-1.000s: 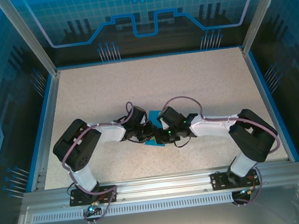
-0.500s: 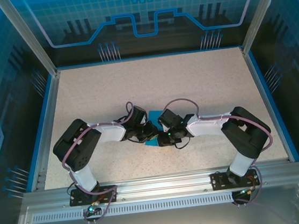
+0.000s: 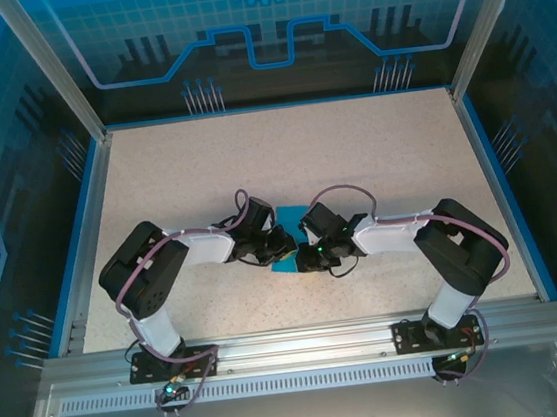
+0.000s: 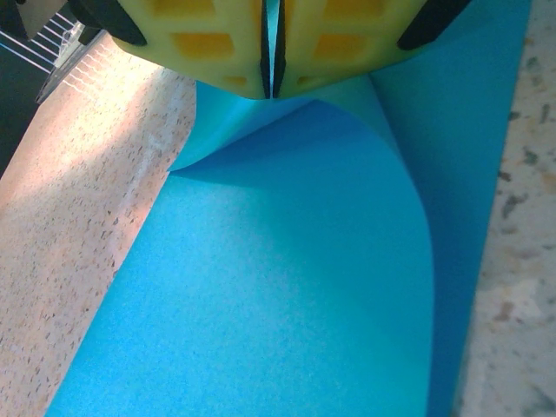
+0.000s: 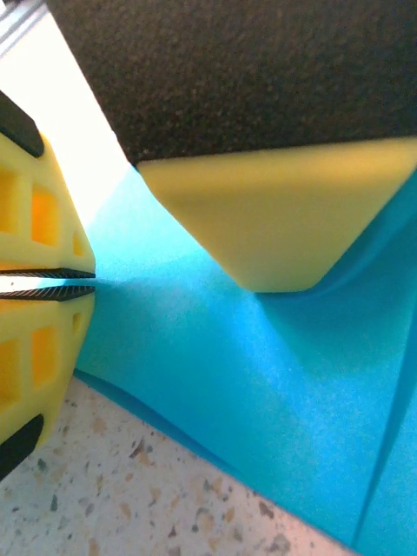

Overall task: Fold a paper plane with a square sheet of paper (pick it up from the middle)
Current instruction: Fold the triangle a second time at the center of the table.

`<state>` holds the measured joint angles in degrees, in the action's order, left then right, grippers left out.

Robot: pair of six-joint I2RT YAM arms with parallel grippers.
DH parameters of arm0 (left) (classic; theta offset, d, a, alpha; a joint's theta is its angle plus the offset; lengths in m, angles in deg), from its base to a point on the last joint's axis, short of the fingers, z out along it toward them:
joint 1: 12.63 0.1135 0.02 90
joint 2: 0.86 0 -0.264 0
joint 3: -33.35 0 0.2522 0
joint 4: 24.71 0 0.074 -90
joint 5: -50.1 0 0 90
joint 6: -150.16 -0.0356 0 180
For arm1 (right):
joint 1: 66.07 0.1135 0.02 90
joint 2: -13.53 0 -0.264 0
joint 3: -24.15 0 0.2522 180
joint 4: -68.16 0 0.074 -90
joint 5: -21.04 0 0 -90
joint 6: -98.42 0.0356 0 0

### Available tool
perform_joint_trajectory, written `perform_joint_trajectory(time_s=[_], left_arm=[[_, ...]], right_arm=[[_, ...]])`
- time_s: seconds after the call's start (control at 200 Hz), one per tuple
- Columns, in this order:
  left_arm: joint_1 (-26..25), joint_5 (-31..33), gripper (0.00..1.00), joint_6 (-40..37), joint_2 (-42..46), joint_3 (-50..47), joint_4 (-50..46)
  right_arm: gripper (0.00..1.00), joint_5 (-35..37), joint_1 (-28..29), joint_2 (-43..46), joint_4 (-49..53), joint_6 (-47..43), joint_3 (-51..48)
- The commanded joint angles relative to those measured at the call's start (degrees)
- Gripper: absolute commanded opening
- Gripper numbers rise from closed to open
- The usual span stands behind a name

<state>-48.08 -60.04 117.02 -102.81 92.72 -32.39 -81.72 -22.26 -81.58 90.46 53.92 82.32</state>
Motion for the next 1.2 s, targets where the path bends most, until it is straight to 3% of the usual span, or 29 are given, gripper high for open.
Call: perform_joint_trajectory(time_s=[0.0, 0.505, 0.78, 1.195], left_arm=[[-0.5, 2.9, 0.16, -1.1, -1.0, -0.3, -5.4], [-0.4, 2.8, 0.16, -1.2, -0.9, -0.5, -5.1], [-0.4, 2.8, 0.16, -1.1, -1.0, -0.5, -4.7], [-0.5, 2.4, 0.16, -1.0, -0.8, -0.4, -4.2]], right_arm=[[0.15, -3.2, -1.2, 1.8, 2.9, 1.0, -1.8], [0.15, -1.6, -1.2, 0.3, 7.3, -0.1, -0.8], [0.17, -0.3, -1.2, 7.6, 6.8, -1.8, 1.8], [0.16, -0.6, -1.2, 0.1, 5.8, -2.4, 3.5]])
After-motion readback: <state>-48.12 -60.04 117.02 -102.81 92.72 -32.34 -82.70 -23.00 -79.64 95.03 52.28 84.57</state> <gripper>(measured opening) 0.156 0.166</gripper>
